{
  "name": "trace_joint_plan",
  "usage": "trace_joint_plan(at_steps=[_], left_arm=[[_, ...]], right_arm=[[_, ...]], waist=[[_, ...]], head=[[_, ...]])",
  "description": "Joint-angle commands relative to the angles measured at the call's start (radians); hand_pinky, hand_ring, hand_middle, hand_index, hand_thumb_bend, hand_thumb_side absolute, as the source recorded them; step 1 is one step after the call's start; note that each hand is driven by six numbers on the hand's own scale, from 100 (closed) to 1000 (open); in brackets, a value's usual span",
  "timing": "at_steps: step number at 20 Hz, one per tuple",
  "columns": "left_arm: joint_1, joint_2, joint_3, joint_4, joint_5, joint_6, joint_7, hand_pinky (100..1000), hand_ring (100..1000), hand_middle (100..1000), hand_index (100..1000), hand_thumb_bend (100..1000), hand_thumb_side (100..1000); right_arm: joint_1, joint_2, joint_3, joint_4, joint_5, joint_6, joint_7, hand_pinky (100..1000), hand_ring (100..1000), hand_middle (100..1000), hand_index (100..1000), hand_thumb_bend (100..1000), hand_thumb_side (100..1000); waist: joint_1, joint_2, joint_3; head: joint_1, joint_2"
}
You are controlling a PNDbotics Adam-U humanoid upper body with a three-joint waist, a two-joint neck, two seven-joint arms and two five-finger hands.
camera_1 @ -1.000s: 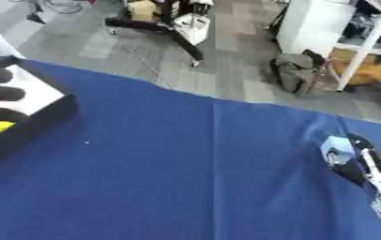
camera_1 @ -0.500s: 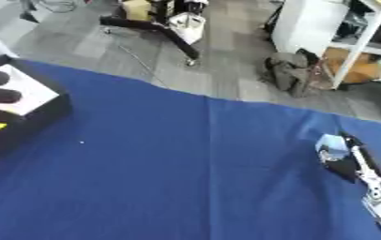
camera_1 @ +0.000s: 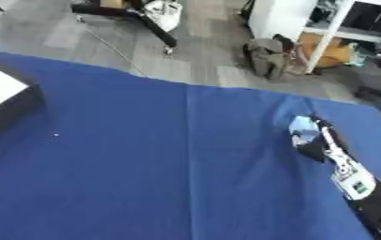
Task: Pick up the objects with one hand, pass them to the other hand, and then place them into the box on the other side of the table.
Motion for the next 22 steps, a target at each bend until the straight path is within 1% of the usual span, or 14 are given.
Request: trace_joint_plan(at_steps=[1, 2, 4, 5, 6, 7, 9, 11, 15, 19, 20, 21, 22], left_arm=[[-0.019, 0.012, 0.005, -0.018, 0.003, -0.002, -0.004, 751, 795, 803, 839, 1000, 581], [-0.020, 0.012, 0.005, -0.018, 0.003, -0.002, -0.004, 752, 795, 803, 839, 1000, 582], [-0.021, 0.010, 0.005, -0.018, 0.004, -0.002, -0.005, 752, 795, 803, 840, 1000, 582], [-0.022, 0.010, 0.005, -0.018, 0.005, -0.002, -0.005, 752, 795, 803, 839, 1000, 583], [-0.022, 0.010, 0.006, -0.018, 0.005, -0.002, -0.005, 752, 795, 803, 840, 1000, 583], [-0.021, 0.009, 0.006, -0.018, 0.006, -0.002, -0.005, 753, 796, 803, 840, 1000, 584], [-0.020, 0.007, 0.007, -0.018, 0.007, -0.001, -0.004, 752, 795, 802, 839, 1000, 585], [-0.019, 0.006, 0.007, -0.018, 0.008, 0.000, -0.002, 752, 795, 802, 840, 1000, 586], [-0.013, 0.002, 0.007, -0.018, 0.009, 0.003, 0.001, 752, 796, 802, 839, 1000, 585], [-0.008, 0.000, 0.007, -0.018, 0.009, 0.005, 0.003, 752, 796, 802, 839, 1000, 586], [-0.008, -0.001, 0.007, -0.018, 0.009, 0.005, 0.003, 752, 796, 802, 839, 1000, 586], [-0.007, -0.001, 0.007, -0.018, 0.009, 0.005, 0.004, 752, 796, 802, 839, 1000, 585], [-0.007, -0.001, 0.007, -0.018, 0.010, 0.005, 0.004, 752, 796, 802, 839, 1000, 585]], right_arm=[[-0.002, -0.025, -0.005, -0.004, 0.009, -0.003, -0.019, 757, 860, 824, 849, 100, 226], [-0.002, -0.024, -0.006, -0.005, 0.011, -0.004, -0.029, 747, 843, 785, 796, 100, 239], [-0.004, -0.022, -0.008, -0.010, 0.014, -0.010, -0.057, 731, 821, 730, 729, 100, 258], [-0.004, -0.021, -0.008, -0.011, 0.016, -0.013, -0.073, 720, 805, 680, 678, 100, 273], [-0.004, -0.021, -0.008, -0.013, 0.019, -0.015, -0.089, 716, 801, 663, 657, 100, 277], [-0.004, -0.021, -0.008, -0.013, 0.022, -0.017, -0.106, 704, 784, 605, 595, 100, 295], [-0.004, -0.020, -0.009, -0.015, 0.026, -0.020, -0.138, 685, 765, 548, 519, 100, 330], [-0.003, -0.019, -0.009, -0.018, 0.029, -0.024, -0.166, 673, 748, 512, 482, 100, 361], [0.001, -0.017, -0.007, -0.025, 0.031, -0.031, -0.205, 661, 729, 478, 445, 100, 400], [0.005, -0.016, -0.004, -0.029, 0.033, -0.038, -0.215, 659, 725, 473, 441, 100, 400], [0.006, -0.016, -0.003, -0.030, 0.033, -0.039, -0.214, 666, 733, 493, 477, 100, 384], [0.007, -0.015, -0.001, -0.031, 0.033, -0.042, -0.208, 681, 756, 562, 574, 100, 353], [0.007, -0.015, 0.000, -0.033, 0.033, -0.045, -0.199, 688, 773, 627, 672, 100, 341]], waist=[[0.004, -0.010, -0.001], [0.004, -0.010, -0.001], [0.005, -0.009, 0.000], [0.005, -0.009, 0.000], [0.005, -0.009, 0.000], [0.006, -0.010, 0.000], [0.007, -0.011, 0.000], [0.008, -0.012, -0.002], [0.011, -0.016, -0.006], [0.013, -0.019, -0.009], [0.013, -0.020, -0.009], [0.013, -0.020, -0.009], [0.014, -0.021, -0.010]], head=[[-0.001, -0.003], [0.000, -0.004], [0.002, -0.007], [0.003, -0.008], [0.003, -0.009], [0.004, -0.010], [0.006, -0.011], [0.007, -0.011], [0.008, -0.010], [0.007, -0.007], [0.006, -0.006], [0.006, -0.006], [0.006, -0.005]])
